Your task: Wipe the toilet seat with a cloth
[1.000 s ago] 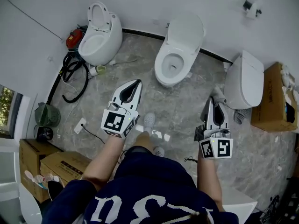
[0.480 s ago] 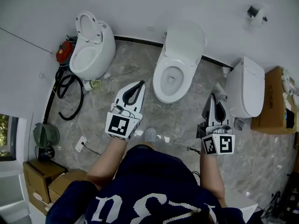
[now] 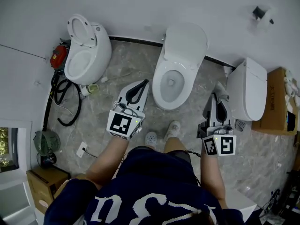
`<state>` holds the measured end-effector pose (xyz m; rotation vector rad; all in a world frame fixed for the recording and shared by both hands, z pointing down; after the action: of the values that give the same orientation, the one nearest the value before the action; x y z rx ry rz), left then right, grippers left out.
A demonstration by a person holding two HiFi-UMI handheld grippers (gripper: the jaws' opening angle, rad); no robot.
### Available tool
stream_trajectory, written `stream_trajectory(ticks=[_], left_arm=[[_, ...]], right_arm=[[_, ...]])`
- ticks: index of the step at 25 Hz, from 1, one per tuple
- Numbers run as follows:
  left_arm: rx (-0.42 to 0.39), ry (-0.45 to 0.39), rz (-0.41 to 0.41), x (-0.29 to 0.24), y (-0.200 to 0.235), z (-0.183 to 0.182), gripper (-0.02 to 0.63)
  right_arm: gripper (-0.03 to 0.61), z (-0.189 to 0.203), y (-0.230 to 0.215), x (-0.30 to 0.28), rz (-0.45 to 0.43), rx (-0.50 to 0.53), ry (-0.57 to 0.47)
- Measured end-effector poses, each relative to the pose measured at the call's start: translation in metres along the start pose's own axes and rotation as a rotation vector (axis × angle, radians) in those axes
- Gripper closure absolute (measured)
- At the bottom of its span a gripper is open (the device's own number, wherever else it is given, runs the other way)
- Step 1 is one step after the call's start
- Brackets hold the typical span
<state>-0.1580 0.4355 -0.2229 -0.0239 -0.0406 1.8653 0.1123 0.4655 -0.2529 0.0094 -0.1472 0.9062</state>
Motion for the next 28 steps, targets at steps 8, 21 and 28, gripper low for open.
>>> stream_trajectory(ticks=[8,21,28], left_arm=[[0.002,0.029,-0.066,-0.081,0.007,0.017,0.594],[0.049,0.077,-0.272,-0.243,-0.001,0.029,0.594],[0.035,0.094,-0.291,-0.286,0.0,0.041,0.594]], right_arm=[[0.552,0.017,-0.076,-0.076,-0.091,-0.009,0.0],[0.552,0.03,-0.235,-0.202,-0.325,-0.032,0.021],[0.552,0.05,-0.272,-0.24,-0.347,-0.083,0.037]])
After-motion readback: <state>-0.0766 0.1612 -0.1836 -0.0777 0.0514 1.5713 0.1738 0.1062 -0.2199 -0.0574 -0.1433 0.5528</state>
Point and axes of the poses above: the fingertips, and each gripper's own axes: x backward along the fingers, y to its left, z out of its underside, the point moved 6 cm from there along x, backward along the fingers, and after that the axes turned 15 degrees about -z, right-handed, at the moved point
